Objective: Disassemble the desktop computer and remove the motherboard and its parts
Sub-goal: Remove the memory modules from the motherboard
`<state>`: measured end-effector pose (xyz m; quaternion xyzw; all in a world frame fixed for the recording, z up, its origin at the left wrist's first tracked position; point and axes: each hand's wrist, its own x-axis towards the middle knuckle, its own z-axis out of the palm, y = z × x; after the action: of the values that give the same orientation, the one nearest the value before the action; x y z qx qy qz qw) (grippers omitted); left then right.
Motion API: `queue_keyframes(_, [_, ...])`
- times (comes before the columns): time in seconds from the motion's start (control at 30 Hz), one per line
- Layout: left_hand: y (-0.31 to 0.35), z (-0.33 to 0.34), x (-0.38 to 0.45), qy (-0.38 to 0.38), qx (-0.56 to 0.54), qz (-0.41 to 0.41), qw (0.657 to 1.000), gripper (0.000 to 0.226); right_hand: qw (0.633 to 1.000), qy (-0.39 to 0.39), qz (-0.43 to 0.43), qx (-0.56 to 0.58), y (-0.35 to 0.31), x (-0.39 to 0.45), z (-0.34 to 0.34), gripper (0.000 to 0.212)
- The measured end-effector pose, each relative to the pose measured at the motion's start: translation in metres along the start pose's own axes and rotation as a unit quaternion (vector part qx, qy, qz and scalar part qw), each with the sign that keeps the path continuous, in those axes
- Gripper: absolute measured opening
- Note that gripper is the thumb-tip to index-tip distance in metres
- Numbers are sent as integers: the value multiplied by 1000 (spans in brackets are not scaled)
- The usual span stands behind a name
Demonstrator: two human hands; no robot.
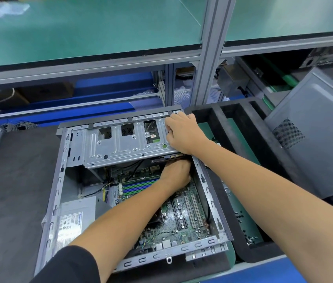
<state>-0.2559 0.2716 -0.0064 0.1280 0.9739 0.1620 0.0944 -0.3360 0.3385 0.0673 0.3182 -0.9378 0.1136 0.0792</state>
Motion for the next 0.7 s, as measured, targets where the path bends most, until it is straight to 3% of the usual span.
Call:
queue_keyframes(0.27, [2,1,0,15,10,5,1000,23,1000,-5,1,4,-1,0,-2,7])
queue_keyframes(0.7, [2,2,1,-2,8,7,1000,19,1000,2,-2,-11,-2,0,-1,6])
